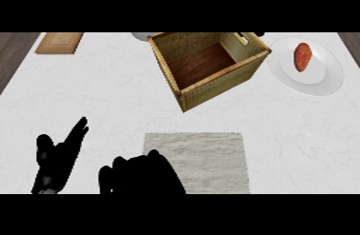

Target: Pick the bell pepper from the placemat and place it in the basket

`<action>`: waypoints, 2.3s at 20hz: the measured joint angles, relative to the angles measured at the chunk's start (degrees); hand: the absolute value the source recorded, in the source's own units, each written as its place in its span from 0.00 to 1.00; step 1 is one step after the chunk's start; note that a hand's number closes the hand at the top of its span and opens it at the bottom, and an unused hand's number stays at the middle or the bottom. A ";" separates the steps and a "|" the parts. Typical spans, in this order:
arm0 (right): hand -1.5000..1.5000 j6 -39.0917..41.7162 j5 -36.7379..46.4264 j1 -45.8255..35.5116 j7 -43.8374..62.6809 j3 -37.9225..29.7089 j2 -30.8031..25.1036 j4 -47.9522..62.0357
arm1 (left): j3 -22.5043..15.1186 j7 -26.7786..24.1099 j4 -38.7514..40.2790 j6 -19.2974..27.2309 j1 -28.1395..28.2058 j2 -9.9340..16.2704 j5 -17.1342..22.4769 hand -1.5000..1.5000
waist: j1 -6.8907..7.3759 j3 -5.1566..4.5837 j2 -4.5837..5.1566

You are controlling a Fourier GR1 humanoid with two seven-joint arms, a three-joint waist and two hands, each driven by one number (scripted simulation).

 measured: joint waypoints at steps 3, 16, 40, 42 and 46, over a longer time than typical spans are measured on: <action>1.00 -5.09 -0.03 -2.34 1.29 -4.77 0.04 -5.38 | 0.57 0.23 -0.37 -0.49 0.48 0.49 0.44 0.50 | -0.07 -0.07 -0.18; 1.00 -4.30 -4.18 -25.33 6.69 -33.00 -0.35 -3.05 | 1.17 0.29 -0.37 -0.70 0.74 -0.06 0.13 0.50 | -0.63 -0.23 -0.26; 1.00 -1.83 -9.50 -38.68 -9.86 -53.57 -6.38 35.42 | 1.81 0.21 -0.49 -2.18 0.08 -1.00 -1.30 0.50 | 0.42 -0.16 0.57; 1.00 -3.75 -10.55 -37.13 -11.82 -55.20 -5.40 37.01 | 1.81 -0.28 -0.57 -1.85 0.30 -1.33 -1.73 0.50 | 0.43 -0.13 0.60; 1.00 -5.78 -11.96 -34.82 -16.23 -57.47 -4.80 40.16 | 2.10 0.92 -1.55 -2.07 0.73 -0.99 -1.85 0.50 | 0.40 -0.17 0.59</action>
